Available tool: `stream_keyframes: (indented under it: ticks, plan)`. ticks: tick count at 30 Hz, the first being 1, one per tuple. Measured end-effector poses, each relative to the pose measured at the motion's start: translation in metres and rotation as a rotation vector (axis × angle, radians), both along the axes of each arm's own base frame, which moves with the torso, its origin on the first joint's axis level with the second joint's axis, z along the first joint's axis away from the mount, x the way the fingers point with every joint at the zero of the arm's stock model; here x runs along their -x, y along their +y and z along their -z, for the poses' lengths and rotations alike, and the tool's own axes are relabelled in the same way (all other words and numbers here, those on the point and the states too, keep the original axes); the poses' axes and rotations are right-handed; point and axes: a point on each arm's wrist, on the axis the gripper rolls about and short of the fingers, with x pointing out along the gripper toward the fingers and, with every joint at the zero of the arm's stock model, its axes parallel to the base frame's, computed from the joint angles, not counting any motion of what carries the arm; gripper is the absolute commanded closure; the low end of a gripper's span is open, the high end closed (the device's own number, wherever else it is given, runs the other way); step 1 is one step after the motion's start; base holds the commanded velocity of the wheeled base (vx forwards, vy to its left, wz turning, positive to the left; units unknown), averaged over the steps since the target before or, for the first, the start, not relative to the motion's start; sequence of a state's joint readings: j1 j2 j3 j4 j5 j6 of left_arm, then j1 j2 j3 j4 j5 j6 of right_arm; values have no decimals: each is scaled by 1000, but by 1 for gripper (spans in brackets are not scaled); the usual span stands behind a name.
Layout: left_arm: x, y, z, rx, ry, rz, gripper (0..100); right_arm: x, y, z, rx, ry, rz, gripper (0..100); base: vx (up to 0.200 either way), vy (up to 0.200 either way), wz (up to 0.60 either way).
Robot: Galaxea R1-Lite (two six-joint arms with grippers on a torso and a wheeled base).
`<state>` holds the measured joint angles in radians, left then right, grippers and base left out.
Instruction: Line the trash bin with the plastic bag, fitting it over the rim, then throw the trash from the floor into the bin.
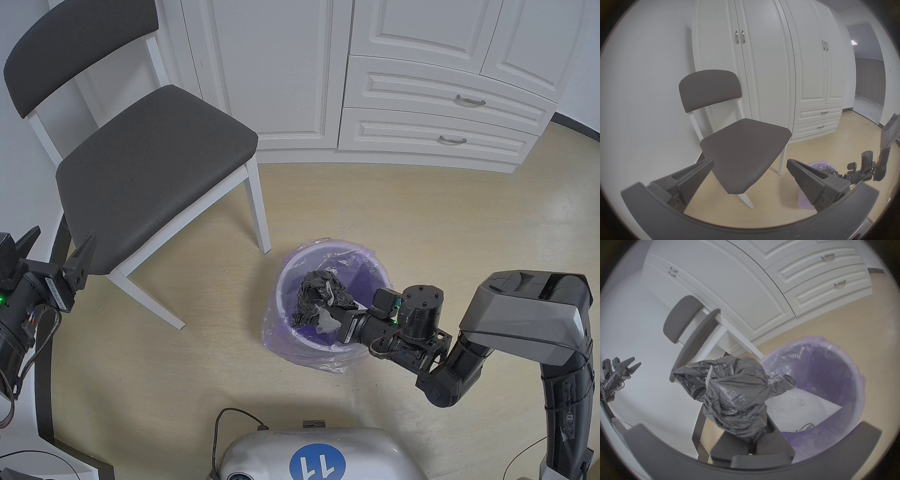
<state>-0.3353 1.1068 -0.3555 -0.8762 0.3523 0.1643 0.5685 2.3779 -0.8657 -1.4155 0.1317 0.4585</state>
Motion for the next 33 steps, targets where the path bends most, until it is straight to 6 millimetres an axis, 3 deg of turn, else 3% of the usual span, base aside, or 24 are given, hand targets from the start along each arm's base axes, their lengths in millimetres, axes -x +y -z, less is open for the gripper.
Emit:
stream_keyframes:
  ticks: [6,11,23,33]
  plan:
    - [0,0,0,0,0,0,0,7,13,15,-14,59,-33,100,0,0,0]
    - [-1,0,1,-2,6,0,0,11,23,15,-58,89,-52,100,0,0,0]
    - [-5,-2,5,-6,26,1,0,-26,3,13,-135,76,38,100,0,0,0]
    - [-10,-4,9,-13,52,2,0,-45,0,38,-135,78,69,100,0,0,0]
